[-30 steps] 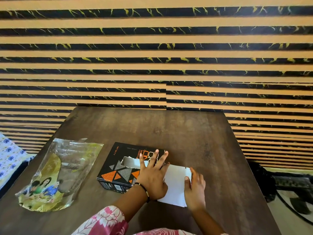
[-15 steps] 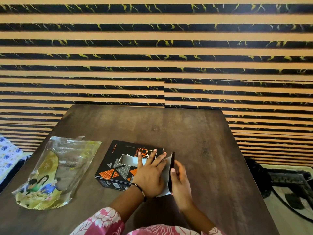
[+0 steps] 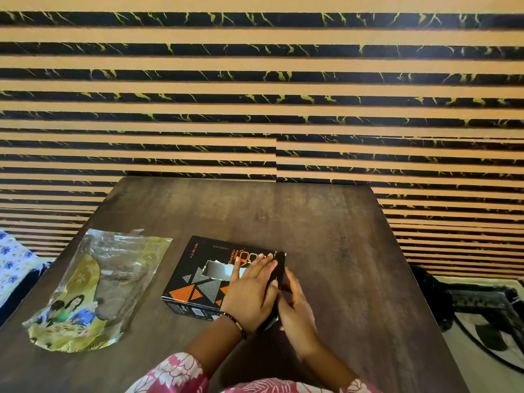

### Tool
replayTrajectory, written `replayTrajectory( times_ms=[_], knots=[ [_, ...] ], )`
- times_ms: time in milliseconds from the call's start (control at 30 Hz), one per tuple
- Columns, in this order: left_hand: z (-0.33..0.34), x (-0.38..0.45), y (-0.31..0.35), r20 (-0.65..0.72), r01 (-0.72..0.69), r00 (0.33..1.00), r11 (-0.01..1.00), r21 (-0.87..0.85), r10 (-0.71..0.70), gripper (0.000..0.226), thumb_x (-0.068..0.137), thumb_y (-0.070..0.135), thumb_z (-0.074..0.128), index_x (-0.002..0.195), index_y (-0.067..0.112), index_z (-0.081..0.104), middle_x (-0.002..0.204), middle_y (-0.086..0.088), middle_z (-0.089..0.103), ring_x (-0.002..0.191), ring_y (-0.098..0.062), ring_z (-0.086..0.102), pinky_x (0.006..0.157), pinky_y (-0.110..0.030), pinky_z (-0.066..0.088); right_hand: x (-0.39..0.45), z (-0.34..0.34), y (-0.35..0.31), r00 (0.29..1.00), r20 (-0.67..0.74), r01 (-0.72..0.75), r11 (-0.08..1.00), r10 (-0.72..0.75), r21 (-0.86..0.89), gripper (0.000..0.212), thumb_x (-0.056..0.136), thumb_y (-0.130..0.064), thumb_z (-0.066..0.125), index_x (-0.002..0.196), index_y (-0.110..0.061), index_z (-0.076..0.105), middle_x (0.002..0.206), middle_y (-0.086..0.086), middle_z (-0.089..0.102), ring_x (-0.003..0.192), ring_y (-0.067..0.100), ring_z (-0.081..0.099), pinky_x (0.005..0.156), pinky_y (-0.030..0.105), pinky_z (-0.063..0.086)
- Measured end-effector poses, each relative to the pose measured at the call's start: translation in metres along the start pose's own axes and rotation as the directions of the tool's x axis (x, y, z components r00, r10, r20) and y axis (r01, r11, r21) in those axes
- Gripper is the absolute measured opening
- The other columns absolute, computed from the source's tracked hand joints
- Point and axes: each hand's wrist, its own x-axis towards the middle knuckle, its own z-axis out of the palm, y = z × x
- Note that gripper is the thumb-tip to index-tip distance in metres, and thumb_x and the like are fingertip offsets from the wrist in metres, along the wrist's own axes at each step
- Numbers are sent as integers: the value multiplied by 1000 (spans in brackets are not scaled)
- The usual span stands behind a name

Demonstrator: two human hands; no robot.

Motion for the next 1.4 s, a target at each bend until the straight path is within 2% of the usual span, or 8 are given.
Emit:
replayTrajectory(
  times_ms=[200,500,633,867,1000,1167,1267,1400],
  knots=[
    [1,-1,-1,-8,6,1000,1000,-24,-6,73,81,49,-3,143,26,27,153,10,26,143,-3,11,116,-39,-11,3,8,-1,998,-13,-55,987,57,149,49,93,-24,47,134,-47,33,130,-14,51,119,10,50,103,37,43],
    [0,5,-4,-24,22,999,996,-86,-24,72,81,49,-2,141,27,30,151,7,31,142,-2,14,115,-36,-12,2,27,-7,997,-26,-63,969,71,240,44,99,-10,32,140,-27,29,114,-18,48,103,-3,51,66,0,45],
    [-2,6,-6,1,26,1000,993,-115,-27,73,80,51,-3,142,29,27,152,9,30,142,-3,13,116,-38,-12,-6,37,-4,995,-71,-53,974,70,221,41,97,-30,35,137,-20,35,129,1,49,116,15,49,82,16,44],
    [-5,10,-12,39,-36,998,972,-233,46,85,77,65,-10,143,26,25,151,8,32,143,-4,10,113,-40,-18,-10,48,3,998,-2,-57,908,63,416,101,54,-52,81,132,-16,27,128,3,45,89,-12,62,69,7,50],
    [-8,14,-12,78,-4,996,943,-334,32,78,80,62,2,143,23,27,151,6,32,143,-5,11,111,-37,-19,-3,48,-4,991,-41,-106,947,124,302,44,97,-3,35,140,-7,29,126,8,52,86,1,63,65,10,51],
    [-21,14,-23,62,0,998,888,-460,32,80,78,60,11,144,18,25,153,1,26,144,-11,9,113,-29,-9,-8,51,-22,982,-190,-42,993,20,-109,51,95,-28,38,144,-24,27,149,-8,25,137,13,29,113,31,29],
    [-38,2,-45,-8,-68,998,936,-344,70,70,85,55,15,144,19,23,154,4,21,144,-8,5,115,-30,-6,-10,58,-30,956,-180,86,809,-231,-581,64,89,-41,15,147,-14,12,151,-8,2,143,9,1,117,27,4],
    [-47,-21,-94,-93,-82,992,996,15,83,64,91,52,15,140,15,32,150,-3,32,142,-15,15,118,-42,0,-5,74,-35,971,-100,47,583,-217,-811,69,93,-51,4,142,-9,27,151,7,29,139,19,24,118,33,2]
  ],
)
